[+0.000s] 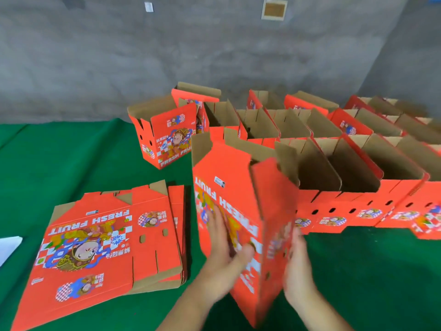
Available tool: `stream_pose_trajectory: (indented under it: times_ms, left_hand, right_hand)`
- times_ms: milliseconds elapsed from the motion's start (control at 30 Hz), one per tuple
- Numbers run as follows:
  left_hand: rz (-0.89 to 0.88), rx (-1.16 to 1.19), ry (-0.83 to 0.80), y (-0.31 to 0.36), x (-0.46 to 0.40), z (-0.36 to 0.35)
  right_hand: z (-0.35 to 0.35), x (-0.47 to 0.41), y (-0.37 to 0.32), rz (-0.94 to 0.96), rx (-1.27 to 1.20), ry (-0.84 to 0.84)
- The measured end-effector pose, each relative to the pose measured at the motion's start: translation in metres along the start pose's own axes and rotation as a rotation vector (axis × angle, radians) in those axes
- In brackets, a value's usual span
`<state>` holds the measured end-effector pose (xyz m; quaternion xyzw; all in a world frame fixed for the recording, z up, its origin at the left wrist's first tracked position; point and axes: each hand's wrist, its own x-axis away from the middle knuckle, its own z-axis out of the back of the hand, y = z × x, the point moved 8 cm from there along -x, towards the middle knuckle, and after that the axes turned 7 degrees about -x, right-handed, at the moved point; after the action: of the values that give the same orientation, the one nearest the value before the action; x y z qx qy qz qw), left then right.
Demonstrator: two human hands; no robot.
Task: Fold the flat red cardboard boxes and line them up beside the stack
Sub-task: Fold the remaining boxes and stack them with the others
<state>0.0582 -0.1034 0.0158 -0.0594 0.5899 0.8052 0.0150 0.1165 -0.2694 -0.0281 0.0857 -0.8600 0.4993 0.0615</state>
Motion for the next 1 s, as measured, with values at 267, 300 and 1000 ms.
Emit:
stream_pose_trajectory:
  times_ms: [267, 300, 1000]
  left_hand:
    - [-0.047, 0.168, 0.440, 0.002, 0.017, 0.023]
    - [-0.052, 0.173, 0.446, -0.002, 0.019, 0.031]
    - [0.158, 0.427, 0.142, -0.030, 0.002, 0.124]
  right_hand:
    - [-0.023, 0.035, 0.014, 0.229, 0.251, -0.105]
    - [-0.023, 0.039, 0.016, 0.218, 0.248, -0.121]
    - [-0.026, -0.055, -0.057, -0.177, 0.194, -0.154]
